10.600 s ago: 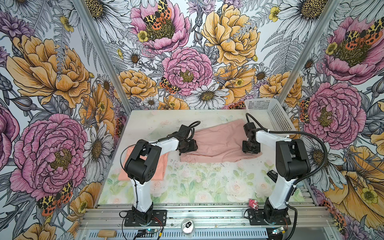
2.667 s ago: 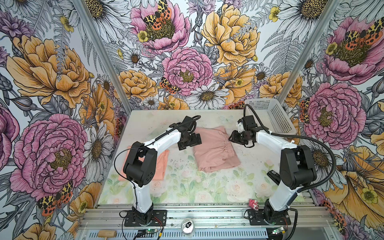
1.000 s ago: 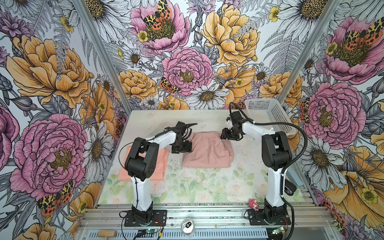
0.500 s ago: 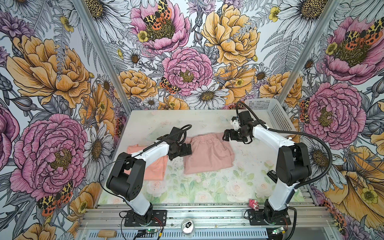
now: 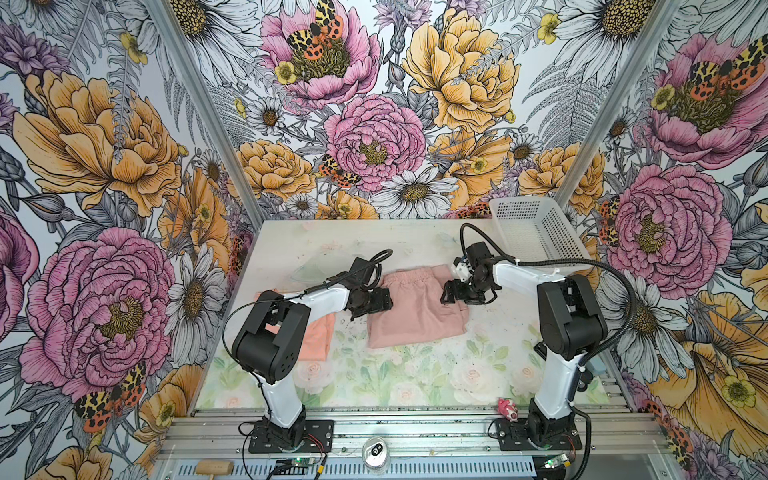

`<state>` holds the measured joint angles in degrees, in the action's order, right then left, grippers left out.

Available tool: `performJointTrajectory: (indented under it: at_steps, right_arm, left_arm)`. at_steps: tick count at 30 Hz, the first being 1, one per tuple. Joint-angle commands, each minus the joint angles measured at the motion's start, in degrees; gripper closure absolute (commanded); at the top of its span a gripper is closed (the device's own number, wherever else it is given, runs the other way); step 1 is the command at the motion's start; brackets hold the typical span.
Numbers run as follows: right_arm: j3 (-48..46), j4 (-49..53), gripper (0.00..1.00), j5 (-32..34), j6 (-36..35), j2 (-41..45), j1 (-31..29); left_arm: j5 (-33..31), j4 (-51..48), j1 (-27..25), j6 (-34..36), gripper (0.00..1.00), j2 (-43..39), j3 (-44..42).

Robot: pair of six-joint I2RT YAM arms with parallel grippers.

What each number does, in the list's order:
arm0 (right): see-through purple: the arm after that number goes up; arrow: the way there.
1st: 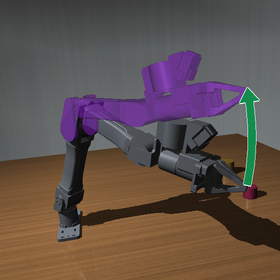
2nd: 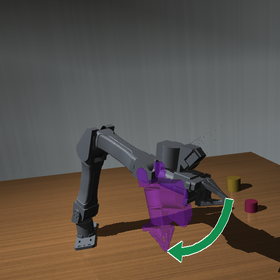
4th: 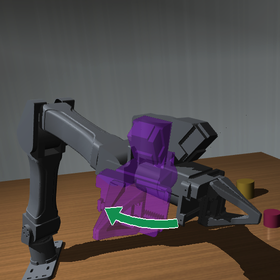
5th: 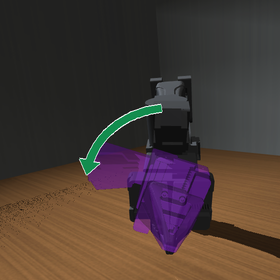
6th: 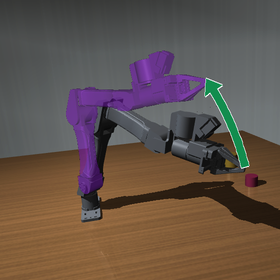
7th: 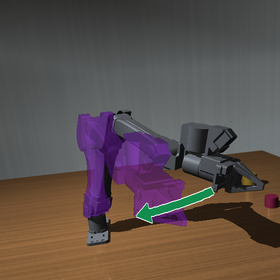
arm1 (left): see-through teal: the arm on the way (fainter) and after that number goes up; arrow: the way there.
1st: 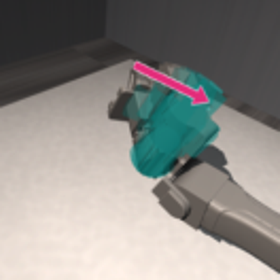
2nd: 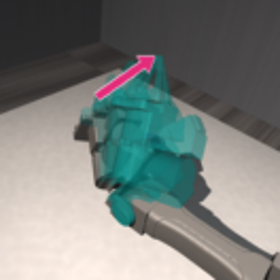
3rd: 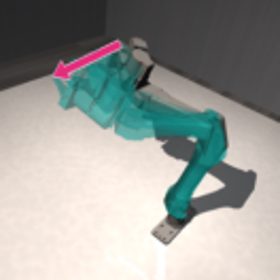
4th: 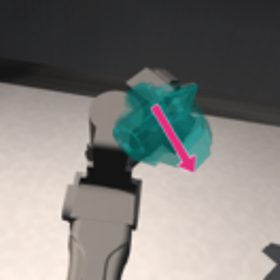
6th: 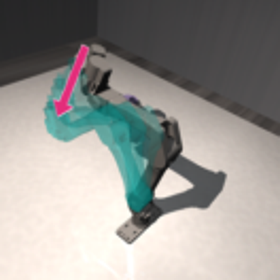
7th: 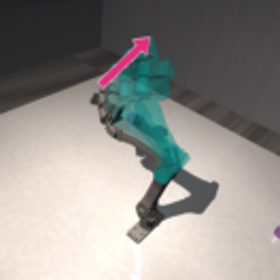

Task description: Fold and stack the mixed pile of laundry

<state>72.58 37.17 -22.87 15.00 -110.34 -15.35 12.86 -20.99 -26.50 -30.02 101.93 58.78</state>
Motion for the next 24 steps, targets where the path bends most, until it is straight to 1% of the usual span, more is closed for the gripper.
performJointTrajectory:
  at_steps: [1,2,3,4,10,11,16,20,24]
  right_arm:
    - [-1.8,-3.1,0.49,-1.8,1.2,-0.9,-0.5]
    - [-2.2,-3.5,0.58,-2.1,1.6,-0.8,-0.6]
    - [-2.5,-3.8,0.65,-2.5,1.9,-0.7,-0.6]
    - [-3.1,-4.2,0.72,-2.9,2.3,-0.6,-0.7]
    - [-5.3,-7.1,0.99,-6.8,5.1,1.1,-2.2]
    - [-5.6,-7.3,1.0,-7.1,5.8,1.9,-2.8]
    - [-8.2,-9.9,1.0,-9.7,10.6,7.7,-5.4]
    - [-9.2,-12.5,1.0,-11.2,16.0,13.0,-8.9]
    - [-7.3,-16.3,1.0,-11.6,21.7,14.4,-14.2]
  left_arm:
    - [2.1,2.0,-0.9,-1.5,0.38,1.8,-2.1]
    - [2.3,2.2,-0.9,-1.6,0.44,1.8,-2.2]
    - [2.4,2.3,-1.1,-1.7,0.49,1.9,-2.2]
    - [2.6,2.5,-1.2,-1.7,0.57,1.9,-2.1]
    - [3.2,3.0,-0.8,-1.8,0.97,0.8,-1.2]
    - [3.2,2.7,-0.3,-1.7,1.0,-0.1,-1.2]
    - [2.0,-2.5,3.4,0.2,1.0,-9.4,-1.4]
    - [0.7,-12.0,7.9,3.6,1.0,-19.0,0.6]
    - [-0.6,-23.1,13.9,7.1,1.0,-26.6,2.6]
